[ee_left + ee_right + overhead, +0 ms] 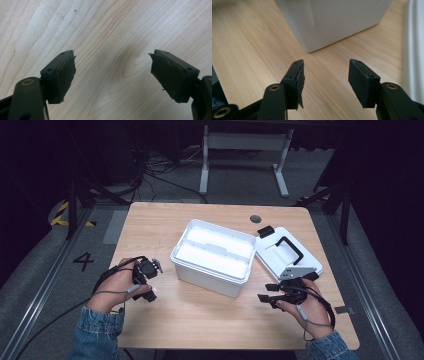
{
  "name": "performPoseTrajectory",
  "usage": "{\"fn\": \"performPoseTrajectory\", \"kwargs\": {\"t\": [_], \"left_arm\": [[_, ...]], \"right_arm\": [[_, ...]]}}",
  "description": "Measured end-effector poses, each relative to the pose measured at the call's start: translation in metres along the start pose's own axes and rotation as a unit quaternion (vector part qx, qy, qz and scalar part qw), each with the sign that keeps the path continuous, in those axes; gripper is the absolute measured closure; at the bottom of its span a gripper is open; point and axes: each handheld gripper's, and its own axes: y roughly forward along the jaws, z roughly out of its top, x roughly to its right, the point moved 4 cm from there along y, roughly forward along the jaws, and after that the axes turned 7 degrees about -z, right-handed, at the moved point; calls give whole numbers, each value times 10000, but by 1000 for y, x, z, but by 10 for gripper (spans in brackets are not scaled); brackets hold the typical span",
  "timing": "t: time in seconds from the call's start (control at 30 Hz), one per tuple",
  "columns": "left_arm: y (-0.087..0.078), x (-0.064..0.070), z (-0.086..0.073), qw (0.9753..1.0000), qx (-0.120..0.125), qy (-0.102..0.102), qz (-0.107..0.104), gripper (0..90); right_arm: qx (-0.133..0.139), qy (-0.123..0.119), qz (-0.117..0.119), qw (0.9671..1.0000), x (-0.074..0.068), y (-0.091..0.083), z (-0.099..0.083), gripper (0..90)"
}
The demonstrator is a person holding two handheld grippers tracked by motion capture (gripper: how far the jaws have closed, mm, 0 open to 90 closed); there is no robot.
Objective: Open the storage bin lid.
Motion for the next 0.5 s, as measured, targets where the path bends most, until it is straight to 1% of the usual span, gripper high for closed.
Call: {"fn": "performPoseTrajectory", "kwargs": {"t": [0.1,0.23,0.3,0.33,0.37,0.43,0.47,0.5], "left_arm": [[0,-2,-1,10000,7,-92,35,208],[-2,-2,-1,9998,-6,-185,41,214],[-4,-2,-1,9995,-84,-296,-23,241],[-4,-2,-1,9995,-84,-296,-23,248],[-5,-3,0,9994,-91,-342,-53,248],[-9,-7,0,9988,-39,-483,-94,259],[-10,-8,1,9978,33,-640,-152,263],[-12,-10,1,9972,119,-718,-161,264]], "right_arm": [[-41,-34,72,10000,-4,7,-6,478],[-93,-129,31,9999,-8,15,-12,480],[-102,-114,88,9998,-9,21,-16,479],[-102,-114,88,9998,-9,21,-16,479],[-129,-94,97,9998,-10,23,-17,478],[-151,-117,47,9998,-11,26,-19,476],[-157,-123,41,9998,-11,27,-19,476],[-160,-129,27,9998,-11,27,-20,476]]}}
